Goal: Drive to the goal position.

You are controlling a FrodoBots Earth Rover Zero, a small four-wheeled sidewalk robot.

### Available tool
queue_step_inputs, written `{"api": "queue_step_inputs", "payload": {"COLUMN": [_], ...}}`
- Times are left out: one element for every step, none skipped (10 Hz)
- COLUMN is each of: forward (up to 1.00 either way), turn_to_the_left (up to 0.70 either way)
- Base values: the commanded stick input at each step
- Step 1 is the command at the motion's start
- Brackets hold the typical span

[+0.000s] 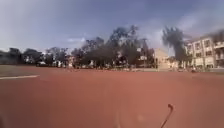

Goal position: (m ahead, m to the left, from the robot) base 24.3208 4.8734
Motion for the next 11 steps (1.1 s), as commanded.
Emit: {"api": "queue_step_inputs", "payload": {"forward": [0.70, 0.70, 0.70, 0.70, 0.70, 0.70, 0.70, 0.70, 0.70, 0.70, 0.70], "turn_to_the_left": [0.00, 0.00, 0.00, 0.00, 0.00, 0.00, 0.00, 0.00, 0.00, 0.00, 0.00]}}
